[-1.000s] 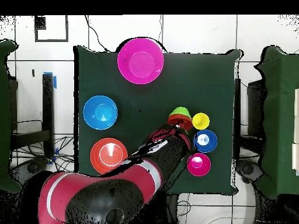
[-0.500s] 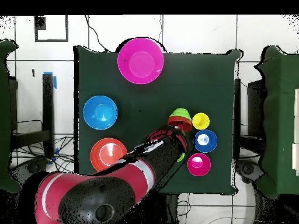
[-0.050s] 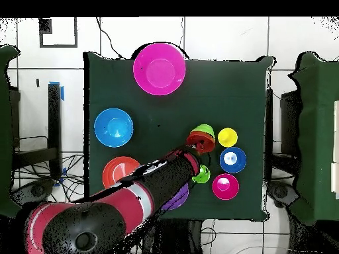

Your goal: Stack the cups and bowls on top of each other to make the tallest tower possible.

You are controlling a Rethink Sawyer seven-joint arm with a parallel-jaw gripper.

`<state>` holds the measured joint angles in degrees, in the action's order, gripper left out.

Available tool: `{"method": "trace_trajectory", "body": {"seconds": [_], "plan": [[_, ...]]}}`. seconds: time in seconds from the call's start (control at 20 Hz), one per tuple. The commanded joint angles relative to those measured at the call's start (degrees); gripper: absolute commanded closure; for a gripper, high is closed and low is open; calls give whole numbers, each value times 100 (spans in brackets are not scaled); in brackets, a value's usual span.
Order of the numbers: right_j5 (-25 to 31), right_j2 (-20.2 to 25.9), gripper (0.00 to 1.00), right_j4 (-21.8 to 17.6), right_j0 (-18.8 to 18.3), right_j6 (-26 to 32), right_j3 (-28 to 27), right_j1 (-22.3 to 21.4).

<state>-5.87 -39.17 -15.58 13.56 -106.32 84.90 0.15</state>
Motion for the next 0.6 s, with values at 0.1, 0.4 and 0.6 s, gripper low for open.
{"method": "trace_trajectory", "body": {"seconds": [0.1, 0.4, 0.6], "plan": [[-86, -20, 100, -10, 228, -476, -300, 162], [-236, -657, 100, 49, 508, -420, -503, 365], [-339, -969, 100, 65, 586, -397, -628, 352]]}}
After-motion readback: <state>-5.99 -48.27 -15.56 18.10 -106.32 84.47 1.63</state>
